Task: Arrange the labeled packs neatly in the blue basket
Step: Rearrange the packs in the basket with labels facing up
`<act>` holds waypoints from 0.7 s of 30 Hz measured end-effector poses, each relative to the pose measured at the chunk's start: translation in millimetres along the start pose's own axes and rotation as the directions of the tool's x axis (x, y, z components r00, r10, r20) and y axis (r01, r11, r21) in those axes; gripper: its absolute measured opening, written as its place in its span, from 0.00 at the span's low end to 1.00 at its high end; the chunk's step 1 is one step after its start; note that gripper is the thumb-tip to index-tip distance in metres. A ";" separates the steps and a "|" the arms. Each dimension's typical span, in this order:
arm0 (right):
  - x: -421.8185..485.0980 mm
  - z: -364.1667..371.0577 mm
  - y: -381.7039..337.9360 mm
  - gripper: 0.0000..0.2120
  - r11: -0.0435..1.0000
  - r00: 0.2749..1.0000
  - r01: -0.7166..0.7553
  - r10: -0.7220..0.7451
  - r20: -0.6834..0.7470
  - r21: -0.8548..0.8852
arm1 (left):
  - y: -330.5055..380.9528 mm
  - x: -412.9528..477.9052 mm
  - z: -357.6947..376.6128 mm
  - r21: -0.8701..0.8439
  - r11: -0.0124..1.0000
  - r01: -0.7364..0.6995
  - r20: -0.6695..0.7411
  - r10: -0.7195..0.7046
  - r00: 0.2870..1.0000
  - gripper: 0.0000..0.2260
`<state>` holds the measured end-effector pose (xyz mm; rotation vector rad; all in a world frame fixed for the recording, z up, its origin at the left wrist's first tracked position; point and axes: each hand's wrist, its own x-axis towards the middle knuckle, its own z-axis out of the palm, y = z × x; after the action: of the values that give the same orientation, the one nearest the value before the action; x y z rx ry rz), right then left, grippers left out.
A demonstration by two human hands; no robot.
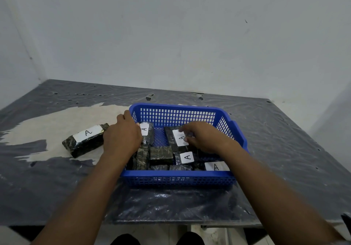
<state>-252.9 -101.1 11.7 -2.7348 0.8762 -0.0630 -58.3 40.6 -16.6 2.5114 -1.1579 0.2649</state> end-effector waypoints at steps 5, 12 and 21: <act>7.4 11.8 -0.4 0.27 0.996 0.940 0.023 0.010 0.341 -0.091 | 0.8 0.3 0.6 0.003 1.000 0.002 0.001 -0.002 1.000 0.21; 9.7 17.1 -4.0 0.26 0.983 0.950 -0.042 0.094 0.297 -0.177 | 0.3 -0.3 -1.5 -0.019 1.000 0.006 0.015 -0.006 1.000 0.22; 2.3 8.0 1.6 0.23 0.998 0.996 0.062 -0.062 0.058 0.015 | 0.6 0.3 -0.7 -0.002 1.000 0.002 0.013 -0.002 1.000 0.21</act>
<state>-251.0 -101.8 3.5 -2.7370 0.7728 -0.0010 -58.6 40.2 -15.7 2.5158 -1.1607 0.2473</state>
